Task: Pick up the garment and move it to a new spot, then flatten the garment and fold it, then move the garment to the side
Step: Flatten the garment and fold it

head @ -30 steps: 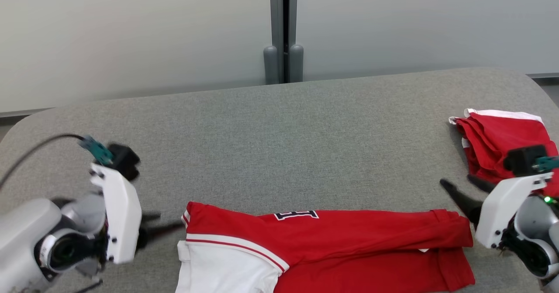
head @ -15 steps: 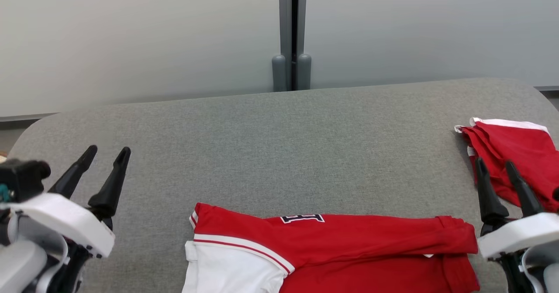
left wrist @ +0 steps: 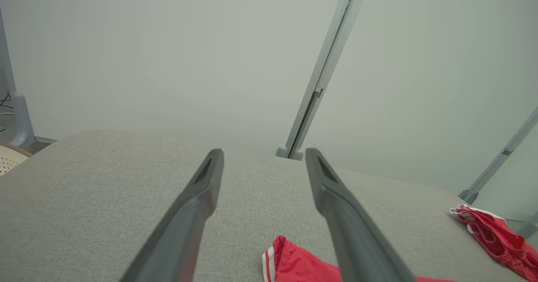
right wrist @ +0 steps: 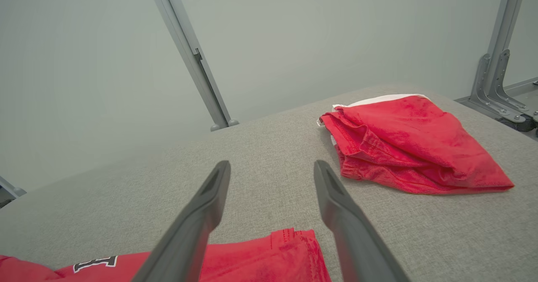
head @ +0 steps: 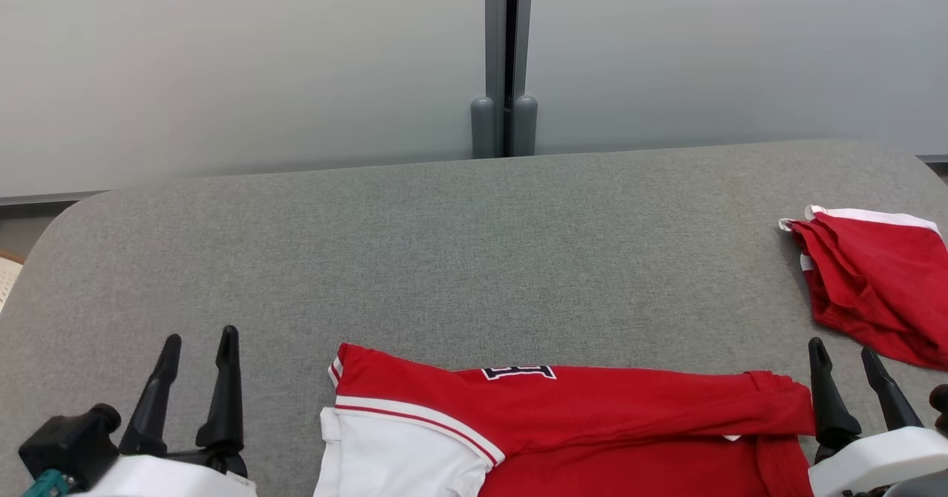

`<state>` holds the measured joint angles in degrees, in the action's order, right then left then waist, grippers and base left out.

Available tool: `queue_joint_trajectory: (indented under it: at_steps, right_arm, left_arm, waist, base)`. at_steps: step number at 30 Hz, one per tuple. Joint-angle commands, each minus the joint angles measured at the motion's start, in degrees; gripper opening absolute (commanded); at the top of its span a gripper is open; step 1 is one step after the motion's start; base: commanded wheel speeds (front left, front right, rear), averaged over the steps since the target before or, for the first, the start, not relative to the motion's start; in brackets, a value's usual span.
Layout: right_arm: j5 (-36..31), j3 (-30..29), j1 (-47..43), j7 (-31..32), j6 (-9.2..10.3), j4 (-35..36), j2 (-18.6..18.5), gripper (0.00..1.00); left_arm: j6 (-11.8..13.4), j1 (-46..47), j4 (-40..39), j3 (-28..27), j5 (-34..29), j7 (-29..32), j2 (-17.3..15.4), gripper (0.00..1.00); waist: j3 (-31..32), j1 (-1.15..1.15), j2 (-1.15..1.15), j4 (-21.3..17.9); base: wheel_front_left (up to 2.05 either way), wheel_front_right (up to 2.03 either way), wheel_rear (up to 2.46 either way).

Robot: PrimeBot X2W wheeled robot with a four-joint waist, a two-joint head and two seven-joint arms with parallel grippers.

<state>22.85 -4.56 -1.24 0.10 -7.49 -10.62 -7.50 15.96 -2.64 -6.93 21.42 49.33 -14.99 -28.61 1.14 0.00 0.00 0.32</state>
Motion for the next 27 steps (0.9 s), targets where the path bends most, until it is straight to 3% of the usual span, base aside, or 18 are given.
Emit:
queue_joint_trajectory:
  at_steps: [1,5,12,27]
  right_arm:
    - [-0.5,-0.01,-0.37,0.27,0.0,0.07,0.09,1.0]
    - [-1.02,-0.94,-0.63,2.04,0.0,-0.53,0.03,1.0]
    - [-0.98,-2.08,1.12,7.95,0.0,-5.52,0.42,1.0]
    - [5.01,-4.6,8.61,10.77,0.0,-27.31,2.21,1.0]
  left_arm:
    - [-1.0,-1.09,0.28,-0.88,-1.09,-0.23,1.04,1.0]
    - [-3.95,-2.6,1.95,-2.36,-4.38,-0.23,4.21,1.0]
    - [-7.0,-2.04,4.42,-3.55,-6.47,-0.24,6.63,1.0]
    - [-7.86,-0.54,5.6,-2.86,-7.12,0.79,6.02,1.0]
  waist:
    - [-0.01,0.0,0.0,0.0]
    - [-0.09,0.0,0.0,0.04]
    - [-0.24,0.0,0.0,-0.1]
    - [-1.23,0.0,0.0,3.16]
  base:
    - [0.0,0.0,0.0]
    - [0.0,0.0,0.0]
    - [0.0,0.0,0.0]
    - [0.0,0.0,0.0]
